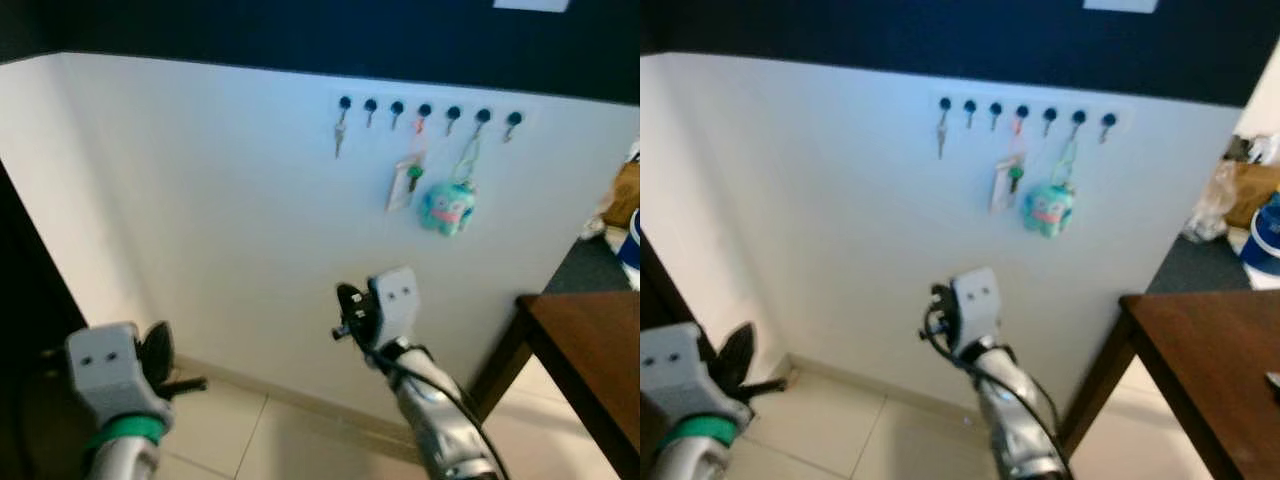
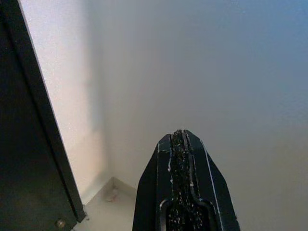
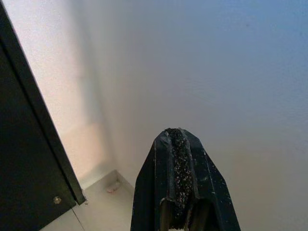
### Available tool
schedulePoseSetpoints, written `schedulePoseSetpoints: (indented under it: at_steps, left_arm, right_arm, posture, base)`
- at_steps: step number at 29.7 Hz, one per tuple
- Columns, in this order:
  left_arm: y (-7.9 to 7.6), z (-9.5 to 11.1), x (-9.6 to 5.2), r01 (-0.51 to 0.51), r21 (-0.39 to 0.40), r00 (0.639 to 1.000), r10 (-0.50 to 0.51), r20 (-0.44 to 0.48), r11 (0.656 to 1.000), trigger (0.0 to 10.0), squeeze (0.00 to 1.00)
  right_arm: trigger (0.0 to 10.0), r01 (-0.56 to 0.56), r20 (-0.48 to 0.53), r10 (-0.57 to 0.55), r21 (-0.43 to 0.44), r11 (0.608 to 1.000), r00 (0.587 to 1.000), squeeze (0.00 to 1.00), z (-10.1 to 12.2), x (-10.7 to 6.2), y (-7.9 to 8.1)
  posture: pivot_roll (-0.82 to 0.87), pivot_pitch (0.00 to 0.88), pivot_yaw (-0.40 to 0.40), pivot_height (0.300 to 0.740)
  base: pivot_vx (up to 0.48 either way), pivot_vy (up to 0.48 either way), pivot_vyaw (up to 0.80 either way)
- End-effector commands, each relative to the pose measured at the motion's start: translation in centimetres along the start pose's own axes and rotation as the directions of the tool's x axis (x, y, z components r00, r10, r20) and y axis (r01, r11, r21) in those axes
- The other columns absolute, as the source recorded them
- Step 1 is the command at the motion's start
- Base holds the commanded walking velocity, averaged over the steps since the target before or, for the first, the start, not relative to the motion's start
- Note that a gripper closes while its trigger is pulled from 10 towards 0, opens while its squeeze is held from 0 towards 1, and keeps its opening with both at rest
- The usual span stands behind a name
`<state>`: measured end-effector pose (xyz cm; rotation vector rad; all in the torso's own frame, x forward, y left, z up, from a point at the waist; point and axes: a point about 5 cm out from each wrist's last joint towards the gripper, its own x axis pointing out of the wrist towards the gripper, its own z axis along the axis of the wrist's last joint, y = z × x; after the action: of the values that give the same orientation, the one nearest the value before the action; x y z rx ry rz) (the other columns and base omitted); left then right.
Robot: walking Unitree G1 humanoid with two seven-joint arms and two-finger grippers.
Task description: Hang keys on a hook
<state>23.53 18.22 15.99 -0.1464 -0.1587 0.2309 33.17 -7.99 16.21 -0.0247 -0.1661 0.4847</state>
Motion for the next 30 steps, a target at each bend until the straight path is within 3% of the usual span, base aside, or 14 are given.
schedulePoseSetpoints:
  at_steps: [1,16,21,25,30]
  left_arm:
    - [-0.35,-0.36,-0.11,0.014,-0.007,1.000,-0.014,-0.017,1.000,10.0,0.00]
    - [-0.37,-0.40,-0.07,0.015,-0.008,1.000,-0.015,-0.016,1.000,10.0,0.00]
    - [-0.37,-0.46,-0.13,0.016,-0.006,1.000,-0.016,-0.018,1.000,10.0,0.00]
    - [-0.33,-0.50,-0.16,0.015,-0.003,1.000,-0.015,-0.020,1.000,10.0,0.00]
    - [-0.29,-0.56,-0.11,0.008,0.009,1.000,-0.007,-0.018,1.000,10.0,0.00]
  right_arm:
    - [10.0,0.027,-0.020,-0.027,0.003,1.000,0.999,0.00,-0.40,-0.43,-0.80]
    - [10.0,0.023,-0.022,-0.022,0.025,0.999,1.000,0.00,-0.36,-0.36,-0.73]
    - [10.0,0.022,-0.033,-0.021,0.032,0.999,0.999,0.00,-0.53,-0.41,-0.77]
    - [10.0,0.019,-0.026,-0.018,0.022,1.000,0.999,0.00,-0.47,-0.42,-0.74]
    - [10.0,0.015,-0.015,-0.015,0.022,1.000,1.000,0.00,-0.27,-0.34,-0.66]
  posture:
    - [-0.06,0.015,0.087,0.740]
    - [-0.06,0.012,0.085,0.740]
    - [-0.06,0.012,0.085,0.740]
    - [-0.06,0.012,0.085,0.740]
    - [-0.06,0.013,0.086,0.740]
  base:
    - [0.334,0.000,0.00]
    - [0.327,0.000,0.00]
    - [0.312,0.000,-0.65]
    - [0.277,0.000,0.00]
    - [0.000,0.000,0.00]
